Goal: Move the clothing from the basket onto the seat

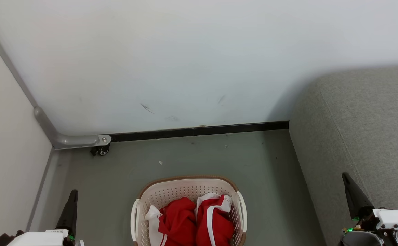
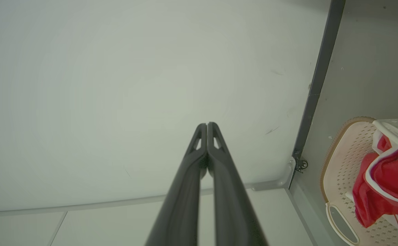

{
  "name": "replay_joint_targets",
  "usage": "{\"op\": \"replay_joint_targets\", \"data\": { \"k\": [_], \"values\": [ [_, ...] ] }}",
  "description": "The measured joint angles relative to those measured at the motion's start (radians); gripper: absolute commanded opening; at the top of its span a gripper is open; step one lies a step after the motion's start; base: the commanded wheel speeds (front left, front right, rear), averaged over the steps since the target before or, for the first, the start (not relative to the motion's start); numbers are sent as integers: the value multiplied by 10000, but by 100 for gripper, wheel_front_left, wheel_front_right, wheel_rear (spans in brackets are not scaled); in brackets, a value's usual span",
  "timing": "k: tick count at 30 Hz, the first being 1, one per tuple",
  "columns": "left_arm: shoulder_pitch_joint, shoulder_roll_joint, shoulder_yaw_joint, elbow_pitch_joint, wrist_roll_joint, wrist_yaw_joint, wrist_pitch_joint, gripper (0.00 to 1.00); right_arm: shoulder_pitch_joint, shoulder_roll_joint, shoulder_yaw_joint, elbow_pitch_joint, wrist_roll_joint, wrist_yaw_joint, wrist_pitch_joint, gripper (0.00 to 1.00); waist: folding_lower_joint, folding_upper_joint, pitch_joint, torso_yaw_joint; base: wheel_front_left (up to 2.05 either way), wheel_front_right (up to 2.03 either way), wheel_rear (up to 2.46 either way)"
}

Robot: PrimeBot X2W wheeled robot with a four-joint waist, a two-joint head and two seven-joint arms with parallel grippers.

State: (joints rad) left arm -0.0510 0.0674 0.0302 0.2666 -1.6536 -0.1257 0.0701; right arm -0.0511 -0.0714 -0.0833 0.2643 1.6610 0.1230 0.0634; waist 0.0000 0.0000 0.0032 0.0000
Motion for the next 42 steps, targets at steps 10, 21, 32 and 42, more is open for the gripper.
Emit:
{"op": "replay_joint_targets", "data": {
  "k": [10,21,32,42],
  "values": [
    [0,-2,4,2,12,0,2,0,0,4,-6,2,0,0,63,0,0,0,0,0,0,0,0],
    [0,-8,10,2,12,0,2,0,0,8,-12,2,-96,0,69,0,0,0,0,0,0,0,0],
    [499,-408,-127,639,10,2,0,100,600,372,46,656,-96,-8,69,100,0,0,-2,-1,0,0,0],
    [655,-512,-217,738,21,2,-2,100,815,451,77,731,-224,-10,-42,100,0,0,18,-5,0,0,0]
  ]
}}
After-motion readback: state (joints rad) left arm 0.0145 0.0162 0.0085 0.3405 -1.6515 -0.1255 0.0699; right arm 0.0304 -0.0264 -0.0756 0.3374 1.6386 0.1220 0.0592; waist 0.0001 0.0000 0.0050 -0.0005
